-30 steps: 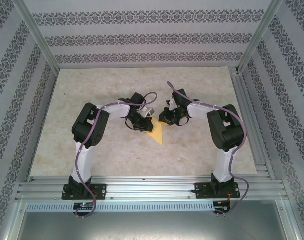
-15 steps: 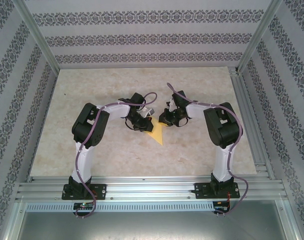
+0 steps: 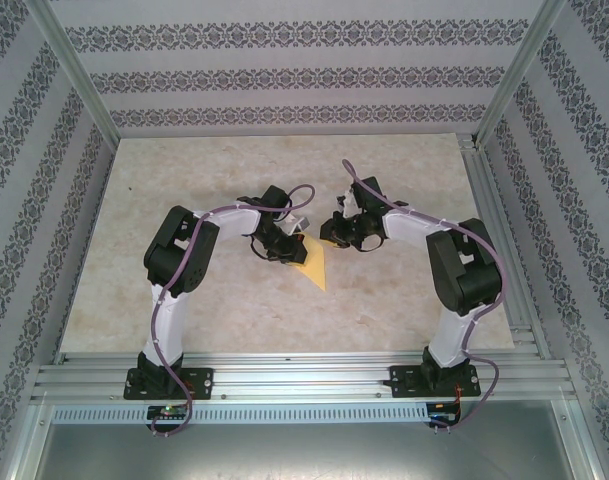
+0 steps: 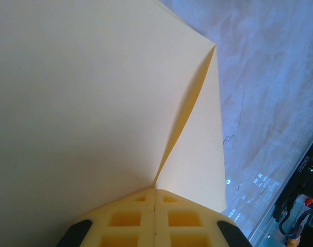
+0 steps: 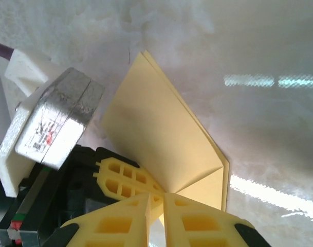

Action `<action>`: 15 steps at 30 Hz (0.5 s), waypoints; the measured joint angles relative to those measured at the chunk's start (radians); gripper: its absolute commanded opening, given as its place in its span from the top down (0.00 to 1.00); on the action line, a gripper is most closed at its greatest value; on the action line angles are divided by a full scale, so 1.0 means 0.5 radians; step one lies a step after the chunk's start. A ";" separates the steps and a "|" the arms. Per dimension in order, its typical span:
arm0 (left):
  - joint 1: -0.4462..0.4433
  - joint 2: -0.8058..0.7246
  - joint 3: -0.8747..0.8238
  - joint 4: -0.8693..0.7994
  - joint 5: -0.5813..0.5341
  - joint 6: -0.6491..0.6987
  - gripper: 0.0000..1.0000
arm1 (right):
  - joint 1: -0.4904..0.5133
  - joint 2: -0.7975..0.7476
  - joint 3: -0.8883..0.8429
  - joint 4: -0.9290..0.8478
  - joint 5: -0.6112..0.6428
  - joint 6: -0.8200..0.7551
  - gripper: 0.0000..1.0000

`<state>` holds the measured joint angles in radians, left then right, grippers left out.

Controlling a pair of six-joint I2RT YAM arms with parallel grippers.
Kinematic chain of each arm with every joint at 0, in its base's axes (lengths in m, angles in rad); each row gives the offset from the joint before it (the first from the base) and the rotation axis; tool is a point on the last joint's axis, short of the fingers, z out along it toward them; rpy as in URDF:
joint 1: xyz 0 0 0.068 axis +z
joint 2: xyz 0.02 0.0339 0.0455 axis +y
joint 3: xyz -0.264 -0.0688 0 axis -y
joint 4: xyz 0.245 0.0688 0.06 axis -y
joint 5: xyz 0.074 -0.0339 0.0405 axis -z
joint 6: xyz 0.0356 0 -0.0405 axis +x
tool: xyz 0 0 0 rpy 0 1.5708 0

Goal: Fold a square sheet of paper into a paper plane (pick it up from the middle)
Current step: Third fold the triangle at the center of the table.

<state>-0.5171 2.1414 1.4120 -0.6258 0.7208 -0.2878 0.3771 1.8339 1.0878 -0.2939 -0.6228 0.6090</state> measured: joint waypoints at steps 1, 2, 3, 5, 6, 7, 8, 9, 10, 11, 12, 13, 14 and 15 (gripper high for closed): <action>0.000 0.000 0.000 0.000 0.000 0.000 0.99 | 0.005 -0.001 -0.024 0.014 -0.002 0.005 0.84; 0.000 0.000 0.000 0.000 0.000 0.000 0.99 | 0.008 0.004 -0.059 0.030 -0.002 0.014 0.84; 0.000 0.000 0.000 0.000 0.000 0.000 0.99 | 0.016 0.010 -0.090 0.038 -0.003 0.029 0.84; 0.000 0.000 0.000 0.000 0.000 0.000 0.99 | 0.039 0.033 -0.140 0.061 -0.013 0.051 0.84; 0.000 0.000 0.000 0.000 0.000 0.000 0.99 | 0.057 0.050 -0.161 0.074 -0.015 0.060 0.84; 0.000 0.000 0.000 0.000 0.000 0.000 0.99 | 0.071 0.066 -0.173 0.082 -0.014 0.066 0.84; 0.000 0.000 0.000 0.000 0.000 0.000 0.99 | 0.085 0.088 -0.187 0.092 -0.015 0.077 0.84; 0.000 0.000 0.000 0.000 0.000 0.000 0.99 | 0.095 0.106 -0.205 0.105 -0.014 0.089 0.84; 0.000 0.000 0.000 0.000 0.000 0.000 0.99 | 0.097 0.109 -0.221 0.127 -0.015 0.092 0.84; 0.000 0.000 0.000 0.000 0.000 0.000 0.99 | 0.096 0.102 -0.222 0.127 -0.012 0.094 0.84; 0.000 0.000 0.000 0.000 0.000 0.000 0.99 | 0.095 0.101 -0.226 0.128 -0.014 0.094 0.84; 0.000 0.000 0.000 0.000 0.000 0.000 0.99 | 0.095 0.100 -0.229 0.133 -0.014 0.094 0.84; 0.000 0.000 0.000 0.000 0.000 0.000 0.99 | 0.096 0.092 -0.231 0.133 -0.008 0.093 0.84; 0.000 0.000 0.000 0.000 0.000 0.000 0.99 | 0.097 0.082 -0.235 0.127 0.001 0.094 0.83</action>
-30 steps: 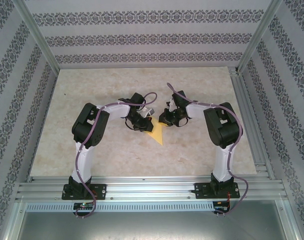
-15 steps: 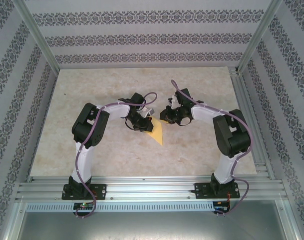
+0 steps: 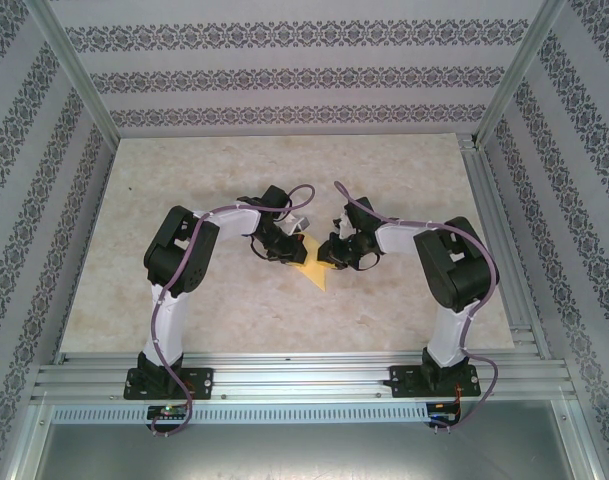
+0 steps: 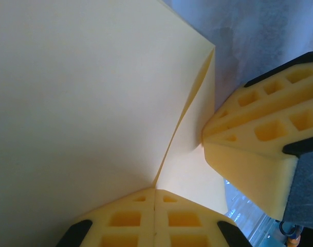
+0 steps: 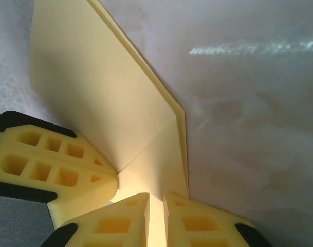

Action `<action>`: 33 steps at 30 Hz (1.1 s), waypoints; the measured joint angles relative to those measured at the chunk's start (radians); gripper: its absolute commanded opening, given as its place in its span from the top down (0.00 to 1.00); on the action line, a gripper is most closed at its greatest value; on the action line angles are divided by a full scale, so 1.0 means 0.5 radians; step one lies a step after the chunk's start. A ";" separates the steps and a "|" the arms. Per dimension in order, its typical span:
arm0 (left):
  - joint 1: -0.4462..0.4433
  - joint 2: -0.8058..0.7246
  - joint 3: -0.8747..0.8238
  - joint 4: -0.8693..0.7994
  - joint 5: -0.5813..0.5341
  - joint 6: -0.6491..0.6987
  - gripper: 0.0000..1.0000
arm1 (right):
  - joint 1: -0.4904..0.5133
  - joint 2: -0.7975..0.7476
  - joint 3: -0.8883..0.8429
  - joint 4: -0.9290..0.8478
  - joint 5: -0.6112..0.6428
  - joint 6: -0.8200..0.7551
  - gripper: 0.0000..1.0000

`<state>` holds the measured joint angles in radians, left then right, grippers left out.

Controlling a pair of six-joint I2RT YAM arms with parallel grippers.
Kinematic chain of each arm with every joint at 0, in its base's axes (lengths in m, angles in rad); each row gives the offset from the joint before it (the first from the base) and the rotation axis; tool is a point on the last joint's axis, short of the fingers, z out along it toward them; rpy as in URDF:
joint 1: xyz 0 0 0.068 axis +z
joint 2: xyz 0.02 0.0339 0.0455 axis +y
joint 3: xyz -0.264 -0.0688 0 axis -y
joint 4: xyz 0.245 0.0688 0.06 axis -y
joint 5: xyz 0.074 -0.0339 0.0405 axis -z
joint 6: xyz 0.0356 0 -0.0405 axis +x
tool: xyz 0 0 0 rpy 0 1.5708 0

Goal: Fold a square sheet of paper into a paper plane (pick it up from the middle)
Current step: Third fold the triangle at the center of the table.

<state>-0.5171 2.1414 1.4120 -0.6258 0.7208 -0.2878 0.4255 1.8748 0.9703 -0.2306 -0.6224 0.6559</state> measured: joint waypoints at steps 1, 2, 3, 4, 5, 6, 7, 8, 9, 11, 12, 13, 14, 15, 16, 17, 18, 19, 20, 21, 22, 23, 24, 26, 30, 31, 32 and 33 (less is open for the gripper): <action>0.000 0.000 0.000 0.000 0.000 0.000 0.99 | 0.001 -0.011 -0.006 -0.005 0.001 0.000 0.83; 0.000 0.000 0.000 0.000 0.000 0.000 0.99 | 0.010 -0.031 -0.019 -0.011 0.001 0.000 0.83; 0.000 0.000 0.000 0.000 0.000 0.000 0.99 | 0.014 -0.057 -0.033 -0.017 0.000 0.001 0.83; 0.000 0.000 0.000 0.000 0.000 0.000 0.99 | 0.024 -0.082 -0.045 -0.016 0.000 0.002 0.83; 0.000 0.000 0.000 0.000 0.000 0.000 0.99 | 0.036 -0.113 -0.062 -0.014 -0.001 0.009 0.82; 0.000 0.000 0.000 0.000 0.000 0.000 0.99 | 0.053 -0.150 -0.085 -0.002 -0.002 0.017 0.82; 0.000 0.000 0.000 0.000 0.000 0.000 0.99 | 0.069 -0.181 -0.106 0.011 -0.004 0.031 0.82; 0.000 0.000 0.000 0.000 0.000 0.000 0.99 | 0.085 -0.206 -0.130 0.032 -0.009 0.047 0.82; 0.000 0.000 0.000 0.000 0.000 0.000 0.99 | 0.102 -0.225 -0.159 0.054 -0.008 0.056 0.83; 0.000 0.000 0.000 0.000 0.000 0.000 0.99 | 0.117 -0.233 -0.211 0.087 -0.005 0.069 0.83; 0.000 0.000 0.000 0.000 0.000 0.000 0.99 | 0.124 -0.232 -0.251 0.105 0.001 0.081 0.83; 0.000 0.000 0.000 0.000 0.000 0.000 0.99 | 0.126 -0.232 -0.285 0.119 0.007 0.095 0.83; 0.000 0.000 0.000 0.000 0.000 0.000 0.99 | 0.126 -0.232 -0.324 0.136 0.010 0.107 0.83; 0.000 0.000 0.000 0.000 0.001 0.000 0.99 | 0.126 -0.227 -0.352 0.174 -0.004 0.114 0.83; 0.000 0.000 0.000 0.000 0.000 0.000 0.99 | 0.126 -0.227 -0.355 0.192 -0.009 0.117 0.83; 0.000 0.000 0.000 0.000 0.001 0.000 0.99 | 0.126 -0.227 -0.367 0.213 -0.014 0.124 0.83; 0.000 0.000 0.000 0.000 0.000 0.000 0.99 | 0.126 -0.230 -0.382 0.243 -0.018 0.132 0.83; 0.000 0.000 0.000 0.000 0.000 0.000 0.99 | 0.125 -0.236 -0.394 0.261 -0.021 0.143 0.83; 0.000 0.000 -0.001 0.000 0.000 0.000 0.99 | 0.126 -0.245 -0.409 0.284 -0.021 0.153 0.83; 0.000 0.000 -0.001 0.000 0.000 0.000 0.99 | 0.126 -0.256 -0.423 0.298 -0.018 0.159 0.83; 0.000 0.000 -0.001 0.000 0.000 0.000 0.99 | 0.127 -0.268 -0.431 0.300 -0.014 0.162 0.83; 0.000 0.000 -0.001 0.000 0.000 0.000 0.99 | 0.127 -0.290 -0.443 0.294 -0.013 0.166 0.83; 0.000 0.000 -0.001 0.000 0.000 0.000 0.99 | 0.127 -0.323 -0.457 0.276 -0.012 0.168 0.83; 0.000 0.000 -0.001 0.000 0.000 0.000 0.99 | 0.131 -0.387 -0.472 0.253 -0.013 0.175 0.83; 0.000 0.000 -0.002 0.000 0.000 0.000 0.99 | 0.172 -0.439 -0.481 0.266 -0.014 0.175 0.83; 0.000 0.000 -0.002 0.000 0.001 0.000 0.99 | 0.183 -0.432 -0.490 0.273 -0.015 0.177 0.83; 0.000 0.000 -0.002 0.000 0.001 0.000 0.99 | 0.185 -0.414 -0.505 0.285 -0.016 0.182 0.83; 0.000 0.000 -0.002 0.000 0.001 0.000 0.99 | 0.192 -0.389 -0.520 0.291 -0.014 0.190 0.83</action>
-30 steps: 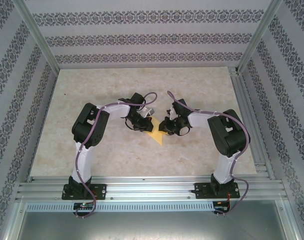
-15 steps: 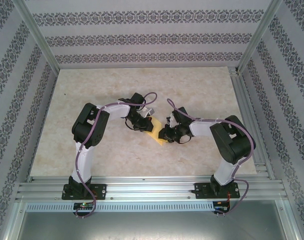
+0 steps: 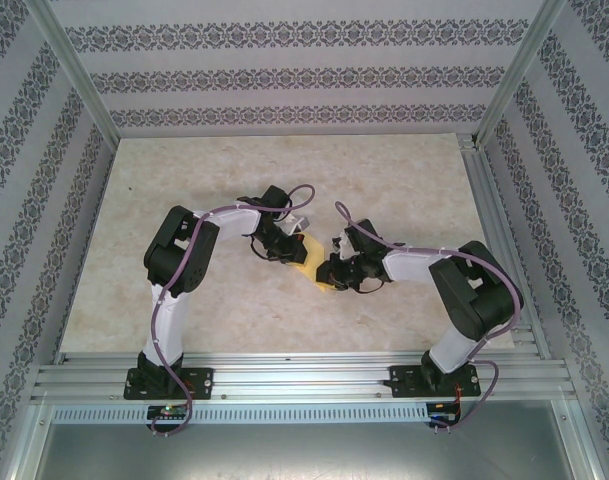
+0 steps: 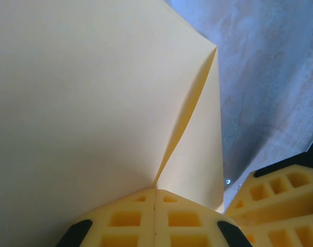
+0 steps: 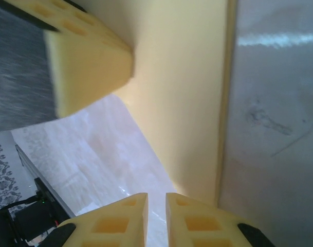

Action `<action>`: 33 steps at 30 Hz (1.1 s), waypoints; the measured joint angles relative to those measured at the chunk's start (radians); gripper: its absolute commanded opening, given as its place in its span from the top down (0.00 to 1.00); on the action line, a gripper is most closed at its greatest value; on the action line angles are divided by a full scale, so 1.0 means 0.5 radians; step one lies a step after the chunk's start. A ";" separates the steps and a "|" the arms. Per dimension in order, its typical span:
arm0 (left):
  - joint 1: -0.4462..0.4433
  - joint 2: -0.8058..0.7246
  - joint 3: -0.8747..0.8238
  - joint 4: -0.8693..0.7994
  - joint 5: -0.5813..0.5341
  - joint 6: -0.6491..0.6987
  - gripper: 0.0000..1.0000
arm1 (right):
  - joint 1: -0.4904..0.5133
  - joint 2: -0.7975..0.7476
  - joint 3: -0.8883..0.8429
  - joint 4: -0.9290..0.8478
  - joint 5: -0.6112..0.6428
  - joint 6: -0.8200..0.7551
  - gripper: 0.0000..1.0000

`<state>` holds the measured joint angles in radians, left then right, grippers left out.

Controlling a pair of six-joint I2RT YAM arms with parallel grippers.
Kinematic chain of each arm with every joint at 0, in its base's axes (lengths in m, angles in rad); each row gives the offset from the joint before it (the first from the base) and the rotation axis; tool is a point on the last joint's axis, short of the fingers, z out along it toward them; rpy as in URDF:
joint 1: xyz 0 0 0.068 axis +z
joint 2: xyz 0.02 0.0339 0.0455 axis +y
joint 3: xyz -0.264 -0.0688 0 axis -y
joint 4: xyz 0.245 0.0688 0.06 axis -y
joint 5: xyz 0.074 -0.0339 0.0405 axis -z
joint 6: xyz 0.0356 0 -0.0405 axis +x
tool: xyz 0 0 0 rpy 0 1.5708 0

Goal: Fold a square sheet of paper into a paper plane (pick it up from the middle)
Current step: Third fold the triangle at the center of the table, then fourth fold the wing at the center of the table.

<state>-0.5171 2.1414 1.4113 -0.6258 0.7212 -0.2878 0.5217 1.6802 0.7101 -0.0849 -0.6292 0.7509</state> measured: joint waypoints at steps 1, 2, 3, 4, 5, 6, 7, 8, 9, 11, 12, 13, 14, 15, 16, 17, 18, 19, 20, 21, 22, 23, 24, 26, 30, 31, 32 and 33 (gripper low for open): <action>0.000 0.000 0.000 0.000 -0.001 0.000 0.99 | 0.001 0.026 -0.009 -0.001 0.000 0.000 0.83; 0.000 0.000 0.000 0.000 0.000 0.000 0.98 | 0.001 0.048 -0.014 0.011 -0.016 0.000 0.83; 0.000 0.000 0.000 0.000 -0.001 0.000 0.97 | -0.004 0.050 -0.011 0.018 -0.017 -0.001 0.83; 0.000 0.000 0.000 0.000 0.000 0.000 0.96 | -0.005 0.050 -0.012 0.021 -0.016 0.000 0.83; 0.000 0.000 0.000 0.000 -0.001 0.000 0.95 | -0.004 0.049 -0.012 0.021 -0.017 -0.001 0.83; 0.000 0.000 0.000 0.000 0.000 0.000 0.92 | -0.004 0.049 -0.012 0.020 -0.017 -0.002 0.82; 0.000 -0.002 0.000 0.000 -0.001 0.000 0.91 | -0.004 0.045 -0.012 0.017 -0.015 -0.002 0.82; 0.000 -0.004 -0.001 0.000 -0.002 0.000 0.90 | -0.002 0.041 -0.012 0.014 -0.011 -0.002 0.82; 0.000 -0.008 -0.003 0.001 -0.008 -0.001 0.85 | 0.000 0.035 -0.012 0.005 -0.005 -0.005 0.81; -0.002 -0.024 -0.008 0.000 -0.027 -0.015 0.76 | 0.001 0.010 -0.012 -0.029 -0.001 -0.010 0.80; -0.006 -0.044 -0.008 -0.005 -0.052 -0.018 0.74 | 0.001 -0.013 -0.012 -0.055 0.000 -0.010 0.78; -0.006 -0.063 -0.008 -0.011 -0.079 -0.016 0.72 | 0.001 -0.040 -0.012 -0.072 0.000 -0.011 0.76; -0.004 -0.085 -0.008 -0.022 -0.113 -0.018 0.71 | 0.001 -0.085 -0.012 -0.095 0.004 -0.018 0.75; 0.000 -0.109 -0.008 -0.032 -0.145 -0.019 0.70 | 0.000 -0.140 -0.009 -0.120 0.014 -0.025 0.74; 0.000 -0.136 -0.008 -0.041 -0.169 -0.021 0.69 | -0.001 -0.188 -0.002 -0.148 0.030 -0.034 0.74; 0.000 -0.166 -0.008 -0.050 -0.192 -0.024 0.66 | -0.002 -0.244 0.015 -0.184 0.053 -0.043 0.72; 0.000 -0.204 -0.008 -0.055 -0.215 -0.031 0.65 | -0.013 -0.291 0.041 -0.220 0.087 -0.063 0.72; 0.000 -0.240 -0.008 -0.056 -0.232 -0.037 0.65 | -0.021 -0.323 0.072 -0.254 0.125 -0.086 0.72; 0.000 -0.277 -0.009 -0.056 -0.247 -0.045 0.66 | -0.035 -0.336 0.097 -0.269 0.148 -0.103 0.71; 0.000 -0.323 -0.014 -0.055 -0.269 -0.063 0.70 | -0.058 -0.343 0.124 -0.281 0.177 -0.128 0.71; 0.001 -0.373 -0.027 -0.050 -0.290 -0.082 0.73 | -0.083 -0.340 0.146 -0.291 0.207 -0.145 0.71; 0.001 -0.420 -0.051 -0.032 -0.300 -0.112 0.75 | -0.101 -0.328 0.164 -0.309 0.228 -0.159 0.70; 0.002 -0.479 -0.093 -0.004 -0.301 -0.148 0.78 | -0.120 -0.308 0.189 -0.336 0.258 -0.182 0.69; 0.008 -0.583 -0.185 0.062 -0.266 -0.230 0.81 | -0.146 -0.249 0.240 -0.372 0.301 -0.214 0.69; -0.001 -0.658 -0.276 0.192 -0.146 -0.395 0.84 | -0.172 -0.104 0.310 -0.369 0.314 -0.253 0.70; -0.008 -0.655 -0.287 0.233 -0.125 -0.439 0.85 | -0.177 -0.067 0.324 -0.369 0.311 -0.259 0.71; -0.017 -0.652 -0.294 0.260 -0.104 -0.472 0.87 | -0.185 -0.036 0.336 -0.366 0.306 -0.264 0.71; -0.031 -0.642 -0.298 0.282 -0.090 -0.508 0.88 | -0.189 0.000 0.352 -0.365 0.299 -0.270 0.71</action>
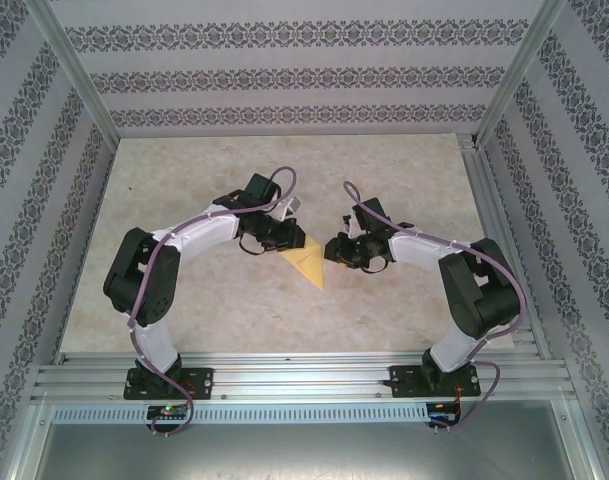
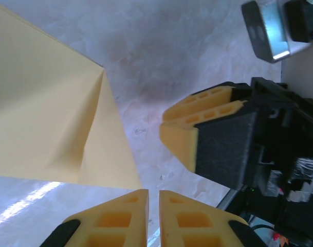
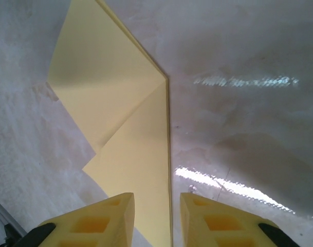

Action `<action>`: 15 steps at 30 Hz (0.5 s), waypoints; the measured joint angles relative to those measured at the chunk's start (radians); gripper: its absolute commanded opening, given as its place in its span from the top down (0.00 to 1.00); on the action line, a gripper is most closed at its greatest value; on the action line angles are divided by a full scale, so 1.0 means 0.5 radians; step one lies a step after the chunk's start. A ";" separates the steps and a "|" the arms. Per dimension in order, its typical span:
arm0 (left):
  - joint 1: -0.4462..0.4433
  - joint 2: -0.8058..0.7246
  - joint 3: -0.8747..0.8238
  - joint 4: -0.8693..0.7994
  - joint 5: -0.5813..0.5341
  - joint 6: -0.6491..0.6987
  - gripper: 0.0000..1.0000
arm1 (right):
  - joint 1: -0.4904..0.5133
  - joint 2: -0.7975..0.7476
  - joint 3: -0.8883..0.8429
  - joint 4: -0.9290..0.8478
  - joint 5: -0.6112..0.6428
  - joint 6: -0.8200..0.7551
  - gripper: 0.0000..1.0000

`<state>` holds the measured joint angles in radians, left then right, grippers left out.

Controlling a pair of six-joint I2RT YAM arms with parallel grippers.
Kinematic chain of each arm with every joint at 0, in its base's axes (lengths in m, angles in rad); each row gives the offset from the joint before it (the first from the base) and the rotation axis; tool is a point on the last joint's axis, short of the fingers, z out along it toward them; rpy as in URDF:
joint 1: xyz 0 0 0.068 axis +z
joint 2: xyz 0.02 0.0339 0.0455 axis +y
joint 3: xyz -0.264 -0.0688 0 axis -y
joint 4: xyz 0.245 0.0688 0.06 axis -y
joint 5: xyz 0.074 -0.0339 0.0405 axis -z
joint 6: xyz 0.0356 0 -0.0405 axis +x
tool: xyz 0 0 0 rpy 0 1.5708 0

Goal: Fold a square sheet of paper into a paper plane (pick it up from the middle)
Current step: Fourth fold the wing at the center of the table.

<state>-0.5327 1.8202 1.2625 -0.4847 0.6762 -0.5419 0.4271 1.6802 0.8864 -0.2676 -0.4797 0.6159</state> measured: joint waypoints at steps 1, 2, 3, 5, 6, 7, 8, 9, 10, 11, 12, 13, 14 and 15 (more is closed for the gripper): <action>-0.017 0.013 -0.001 0.027 0.007 -0.034 0.89 | -0.009 0.031 0.014 0.003 -0.006 -0.008 0.71; -0.034 0.030 -0.002 0.049 0.008 -0.056 0.90 | -0.010 0.055 0.027 0.005 -0.011 -0.014 0.71; -0.055 0.054 -0.003 0.074 0.008 -0.088 0.91 | -0.018 0.082 0.041 0.014 -0.023 -0.020 0.71; -0.080 0.106 -0.016 0.121 0.008 -0.138 0.92 | -0.023 0.127 0.066 0.031 -0.043 -0.021 0.71; -0.092 0.133 -0.027 0.146 0.007 -0.160 0.92 | -0.030 0.146 0.078 0.040 -0.052 -0.024 0.71; -0.096 0.165 -0.037 0.165 0.008 -0.185 0.93 | -0.035 0.165 0.091 0.042 -0.062 -0.027 0.71; -0.102 0.191 -0.043 0.179 0.006 -0.198 0.93 | -0.035 0.181 0.103 0.043 -0.070 -0.027 0.71; -0.103 0.223 -0.047 0.188 0.002 -0.209 0.93 | -0.035 0.198 0.118 0.043 -0.078 -0.027 0.71; -0.102 0.249 -0.050 0.192 -0.007 -0.217 0.94 | -0.035 0.215 0.132 0.047 -0.085 -0.027 0.70; -0.102 0.266 -0.052 0.192 -0.012 -0.226 0.94 | -0.035 0.226 0.140 0.053 -0.091 -0.027 0.70; -0.102 0.284 -0.053 0.193 -0.019 -0.230 0.94 | -0.035 0.238 0.146 0.059 -0.095 -0.027 0.70; -0.102 0.295 -0.054 0.193 -0.024 -0.231 0.94 | -0.035 0.248 0.152 0.062 -0.100 -0.027 0.69; -0.102 0.304 -0.055 0.193 -0.026 -0.231 0.95 | -0.035 0.254 0.155 0.065 -0.104 -0.027 0.69; -0.102 0.309 -0.056 0.193 -0.033 -0.231 0.95 | -0.035 0.263 0.160 0.066 -0.108 -0.028 0.69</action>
<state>-0.5838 1.9747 1.2343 -0.3882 0.6598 -0.6575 0.4095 1.8118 0.9665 -0.2344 -0.5339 0.6018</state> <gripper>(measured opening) 0.069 0.308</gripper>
